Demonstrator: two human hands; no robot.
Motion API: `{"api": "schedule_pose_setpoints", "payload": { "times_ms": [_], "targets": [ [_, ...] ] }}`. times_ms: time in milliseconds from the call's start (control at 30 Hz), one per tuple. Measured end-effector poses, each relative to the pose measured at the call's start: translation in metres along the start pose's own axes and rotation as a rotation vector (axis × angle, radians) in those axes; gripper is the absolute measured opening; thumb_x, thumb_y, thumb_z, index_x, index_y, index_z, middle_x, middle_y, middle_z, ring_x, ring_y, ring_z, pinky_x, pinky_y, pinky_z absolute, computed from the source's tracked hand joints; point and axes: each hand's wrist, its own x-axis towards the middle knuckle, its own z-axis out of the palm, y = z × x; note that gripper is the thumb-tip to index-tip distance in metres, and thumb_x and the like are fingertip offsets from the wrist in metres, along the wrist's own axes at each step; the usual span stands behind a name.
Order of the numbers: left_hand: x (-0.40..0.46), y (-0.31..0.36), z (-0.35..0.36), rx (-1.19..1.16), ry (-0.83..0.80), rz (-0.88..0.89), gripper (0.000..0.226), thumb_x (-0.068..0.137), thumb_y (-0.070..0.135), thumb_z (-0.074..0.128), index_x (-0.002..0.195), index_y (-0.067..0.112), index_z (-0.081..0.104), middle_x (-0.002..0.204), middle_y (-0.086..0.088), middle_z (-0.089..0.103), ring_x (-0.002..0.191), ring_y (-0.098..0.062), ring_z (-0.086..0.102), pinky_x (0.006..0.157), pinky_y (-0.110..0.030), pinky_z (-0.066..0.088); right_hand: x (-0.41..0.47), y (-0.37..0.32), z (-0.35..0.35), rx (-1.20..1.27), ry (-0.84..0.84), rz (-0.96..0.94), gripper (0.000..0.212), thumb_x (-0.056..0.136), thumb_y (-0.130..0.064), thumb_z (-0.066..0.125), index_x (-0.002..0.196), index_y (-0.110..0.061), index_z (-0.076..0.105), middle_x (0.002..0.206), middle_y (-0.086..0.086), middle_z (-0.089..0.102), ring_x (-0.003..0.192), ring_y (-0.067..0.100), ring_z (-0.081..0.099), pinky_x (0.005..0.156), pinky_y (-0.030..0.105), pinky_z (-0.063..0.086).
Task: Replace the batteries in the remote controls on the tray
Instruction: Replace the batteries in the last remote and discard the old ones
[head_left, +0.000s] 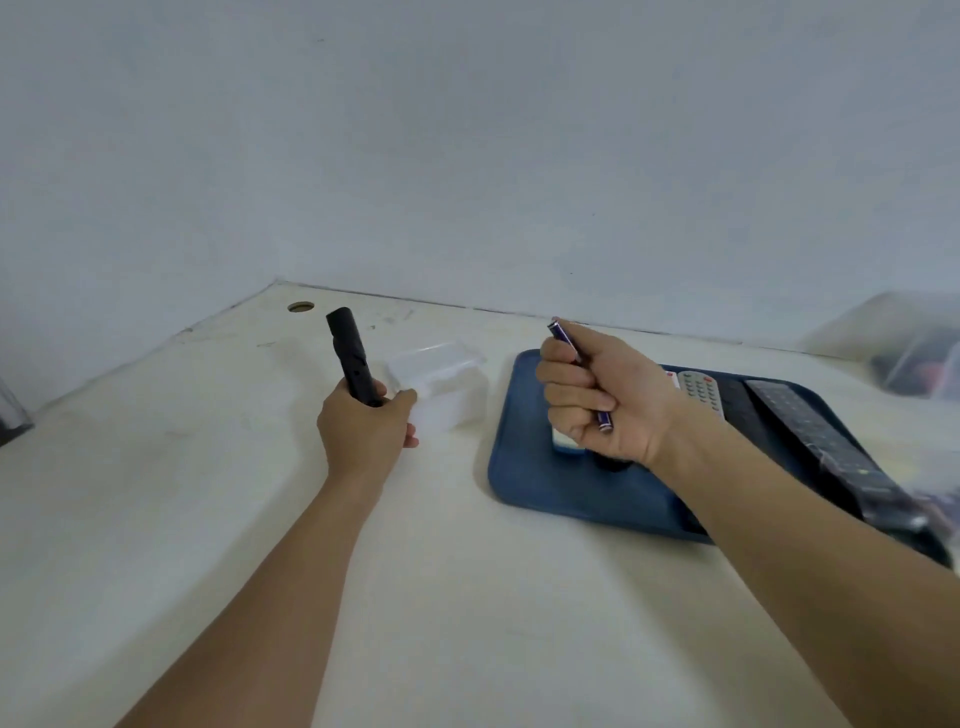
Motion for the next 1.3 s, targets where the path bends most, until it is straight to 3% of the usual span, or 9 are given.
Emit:
{"api": "schedule_pose_setpoints", "payload": {
  "times_ms": [167, 367, 467, 533, 600, 800, 1067, 1167, 1300],
  "targets": [
    [-0.013, 0.007, -0.003, -0.012, -0.05, 0.054, 0.028, 0.079, 0.01, 0.079, 0.077, 0.017, 0.052, 0.062, -0.006, 0.057, 0.042, -0.015, 0.052, 0.06, -0.037, 0.051, -0.056, 0.005, -0.044, 0.282, -0.006, 0.019, 0.038, 0.099, -0.034, 0.043, 0.066, -0.016, 0.046, 0.05, -0.008, 0.028, 0.033, 0.005, 0.021, 0.041, 0.019, 0.012],
    [-0.071, 0.05, 0.003, -0.598, -0.124, 0.114, 0.026, 0.087, -0.002, 0.054, 0.077, 0.021, 0.05, 0.066, 0.0, 0.046, 0.046, -0.013, 0.041, 0.043, -0.023, 0.036, -0.099, 0.0, -0.069, 0.2, 0.091, -0.145, 0.032, 0.104, -0.033, 0.043, 0.084, -0.012, 0.058, 0.058, -0.006, 0.033, 0.033, 0.003, 0.021, 0.034, 0.018, 0.016],
    [-0.114, 0.085, 0.046, -0.816, -0.448, -0.229, 0.023, 0.099, 0.026, 0.045, 0.078, 0.017, 0.051, 0.063, -0.001, 0.046, 0.044, -0.013, 0.039, 0.04, -0.02, 0.034, -0.112, -0.004, -0.08, -0.094, 0.159, -0.22, 0.023, 0.104, -0.027, 0.045, 0.101, -0.015, 0.064, 0.065, -0.005, 0.034, 0.039, 0.004, 0.017, 0.041, 0.021, 0.01],
    [-0.137, 0.103, 0.081, -0.797, -0.7, -0.485, 0.043, 0.1, 0.045, 0.036, 0.08, 0.013, 0.056, 0.063, -0.002, 0.049, 0.04, -0.012, 0.039, 0.037, -0.016, 0.033, -0.117, -0.006, -0.089, -0.229, 0.14, -0.246, 0.023, 0.104, -0.025, 0.046, 0.109, -0.016, 0.066, 0.068, -0.003, 0.034, 0.044, 0.006, 0.015, 0.044, 0.023, 0.01],
    [-0.151, 0.104, 0.113, -0.677, -0.858, -0.537, 0.055, 0.101, 0.049, 0.031, 0.088, 0.007, 0.064, 0.066, -0.004, 0.051, 0.04, -0.012, 0.04, 0.036, -0.017, 0.034, -0.124, -0.009, -0.097, -0.342, 0.111, -0.275, 0.024, 0.104, -0.025, 0.047, 0.104, -0.016, 0.069, 0.066, -0.002, 0.035, 0.046, 0.008, 0.014, 0.046, 0.026, 0.011],
    [-0.157, 0.083, 0.156, -0.568, -0.812, -0.477, 0.055, 0.108, 0.039, 0.029, 0.118, 0.001, 0.067, 0.067, -0.004, 0.056, 0.045, -0.014, 0.044, 0.041, -0.023, 0.039, -0.132, -0.021, -0.117, -0.491, 0.279, -0.467, 0.021, 0.099, -0.021, 0.056, 0.085, -0.006, 0.054, 0.056, -0.001, 0.044, 0.042, 0.005, 0.032, 0.041, 0.019, 0.02],
    [-0.164, 0.069, 0.163, -0.616, -0.873, -0.482, 0.048, 0.104, 0.032, 0.025, 0.104, 0.006, 0.066, 0.072, -0.009, 0.058, 0.051, -0.015, 0.044, 0.041, -0.024, 0.034, -0.122, -0.011, -0.1, -0.639, 0.364, -0.619, 0.012, 0.087, 0.004, 0.069, 0.087, 0.0, 0.058, 0.061, 0.017, 0.056, 0.048, 0.014, 0.057, 0.048, 0.018, 0.046],
    [-0.162, 0.067, 0.165, -0.676, -0.841, -0.509, 0.043, 0.103, 0.027, 0.028, 0.104, 0.004, 0.064, 0.081, -0.01, 0.06, 0.06, -0.016, 0.05, 0.047, -0.026, 0.043, -0.117, -0.006, -0.103, -0.692, 0.448, -0.738, 0.012, 0.079, 0.002, 0.077, 0.087, 0.005, 0.069, 0.078, 0.037, 0.063, 0.057, 0.025, 0.065, 0.055, 0.034, 0.057],
    [-0.16, 0.067, 0.167, -0.636, -0.77, -0.493, 0.041, 0.105, 0.029, 0.033, 0.109, 0.009, 0.069, 0.097, -0.012, 0.066, 0.082, -0.021, 0.057, 0.06, -0.03, 0.05, -0.112, -0.001, -0.103, -0.793, 0.463, -0.836, 0.012, 0.088, 0.0, 0.071, 0.093, -0.008, 0.078, 0.091, 0.018, 0.074, 0.083, 0.032, 0.071, 0.081, 0.037, 0.06]
  ]
}}
